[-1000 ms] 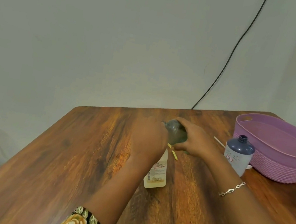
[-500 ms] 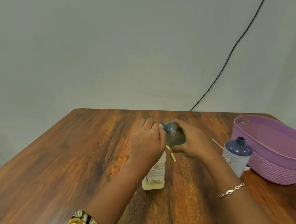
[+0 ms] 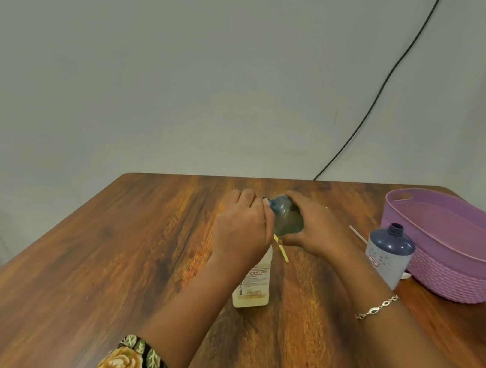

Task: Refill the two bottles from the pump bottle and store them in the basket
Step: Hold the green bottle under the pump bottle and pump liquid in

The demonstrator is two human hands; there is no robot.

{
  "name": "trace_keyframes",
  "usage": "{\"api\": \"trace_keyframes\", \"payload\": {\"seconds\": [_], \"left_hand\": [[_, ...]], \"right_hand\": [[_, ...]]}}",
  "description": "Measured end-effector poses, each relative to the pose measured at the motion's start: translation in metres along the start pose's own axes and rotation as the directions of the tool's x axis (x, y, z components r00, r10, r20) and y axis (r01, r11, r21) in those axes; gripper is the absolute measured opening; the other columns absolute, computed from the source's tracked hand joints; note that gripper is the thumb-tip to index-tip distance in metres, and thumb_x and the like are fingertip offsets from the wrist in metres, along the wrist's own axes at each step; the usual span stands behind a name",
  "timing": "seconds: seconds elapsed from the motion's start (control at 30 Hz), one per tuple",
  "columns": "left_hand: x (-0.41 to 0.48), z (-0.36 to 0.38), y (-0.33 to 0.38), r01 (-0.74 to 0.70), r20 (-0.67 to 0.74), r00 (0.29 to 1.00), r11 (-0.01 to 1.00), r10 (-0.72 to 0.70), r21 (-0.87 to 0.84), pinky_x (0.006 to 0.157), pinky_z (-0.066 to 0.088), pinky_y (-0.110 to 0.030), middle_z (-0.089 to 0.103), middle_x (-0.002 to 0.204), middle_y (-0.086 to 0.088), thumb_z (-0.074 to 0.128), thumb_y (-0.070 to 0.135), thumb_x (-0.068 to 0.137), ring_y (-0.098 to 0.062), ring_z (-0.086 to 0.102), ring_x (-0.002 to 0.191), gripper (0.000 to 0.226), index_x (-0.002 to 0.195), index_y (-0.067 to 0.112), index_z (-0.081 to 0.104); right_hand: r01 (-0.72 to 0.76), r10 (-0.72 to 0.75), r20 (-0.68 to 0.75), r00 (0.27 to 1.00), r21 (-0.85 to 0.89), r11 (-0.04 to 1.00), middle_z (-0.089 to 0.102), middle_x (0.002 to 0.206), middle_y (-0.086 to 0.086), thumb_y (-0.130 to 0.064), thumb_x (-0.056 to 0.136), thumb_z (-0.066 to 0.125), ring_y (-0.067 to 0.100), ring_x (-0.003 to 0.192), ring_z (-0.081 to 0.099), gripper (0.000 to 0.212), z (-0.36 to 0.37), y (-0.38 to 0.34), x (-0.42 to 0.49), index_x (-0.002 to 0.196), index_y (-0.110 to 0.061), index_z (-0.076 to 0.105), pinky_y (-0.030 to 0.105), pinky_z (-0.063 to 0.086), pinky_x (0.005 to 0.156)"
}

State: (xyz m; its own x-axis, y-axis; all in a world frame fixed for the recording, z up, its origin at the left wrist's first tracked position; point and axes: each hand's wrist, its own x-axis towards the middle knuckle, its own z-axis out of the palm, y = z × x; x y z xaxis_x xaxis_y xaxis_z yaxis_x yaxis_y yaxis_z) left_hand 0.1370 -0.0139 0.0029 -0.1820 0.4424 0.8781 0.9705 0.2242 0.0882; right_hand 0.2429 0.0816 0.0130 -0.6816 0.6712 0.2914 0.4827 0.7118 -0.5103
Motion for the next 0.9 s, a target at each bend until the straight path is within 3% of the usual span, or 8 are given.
{"api": "trace_keyframes", "payload": {"seconds": [0.17,0.4,0.73,0.9], "left_hand": [[-0.01,0.006,0.0,-0.029,-0.006,1.0,0.999,0.03,0.023,0.044,0.042,-0.025,0.063,0.071,-0.01,0.037,0.017,0.089,-0.022,0.056,0.063,0.038,0.07,0.001,0.066],[0.001,-0.001,0.0,-0.066,-0.016,0.998,0.997,0.067,0.049,0.045,0.039,-0.025,0.058,0.064,-0.009,0.036,0.017,0.089,-0.021,0.052,0.058,0.038,0.065,0.003,0.063],[-0.01,0.007,0.0,-0.054,-0.029,0.998,0.996,0.056,0.067,0.045,0.043,-0.026,0.06,0.066,-0.01,0.039,0.015,0.088,-0.022,0.054,0.059,0.036,0.067,0.002,0.065],[-0.001,0.001,-0.002,-0.093,-0.013,0.996,0.994,0.094,0.065,0.045,0.044,-0.025,0.062,0.067,-0.009,0.038,0.016,0.089,-0.022,0.055,0.061,0.038,0.068,0.002,0.066]], "right_hand": [[-0.023,0.025,0.034,0.999,-0.052,0.998,0.052,0.128,-0.001,-0.022,0.066,0.08,0.023,0.115,0.049,0.077,0.004,0.0,-0.001,0.131,-0.028,0.039,0.045,0.042,0.097],[0.0,0.0,0.026,1.0,-0.003,1.0,0.052,0.127,-0.001,-0.023,0.066,0.08,0.022,0.114,0.05,0.078,-0.002,-0.003,-0.002,0.132,-0.026,0.04,0.037,0.045,0.091],[-0.039,0.041,0.022,0.999,-0.08,0.996,0.051,0.131,-0.001,-0.023,0.066,0.08,0.024,0.117,0.048,0.081,0.005,0.0,-0.001,0.134,-0.029,0.037,0.044,0.042,0.097],[0.004,-0.003,0.039,0.999,-0.027,1.0,0.053,0.126,-0.001,-0.024,0.065,0.081,0.021,0.111,0.05,0.078,-0.004,-0.002,0.001,0.132,-0.027,0.04,0.034,0.045,0.085]]}}
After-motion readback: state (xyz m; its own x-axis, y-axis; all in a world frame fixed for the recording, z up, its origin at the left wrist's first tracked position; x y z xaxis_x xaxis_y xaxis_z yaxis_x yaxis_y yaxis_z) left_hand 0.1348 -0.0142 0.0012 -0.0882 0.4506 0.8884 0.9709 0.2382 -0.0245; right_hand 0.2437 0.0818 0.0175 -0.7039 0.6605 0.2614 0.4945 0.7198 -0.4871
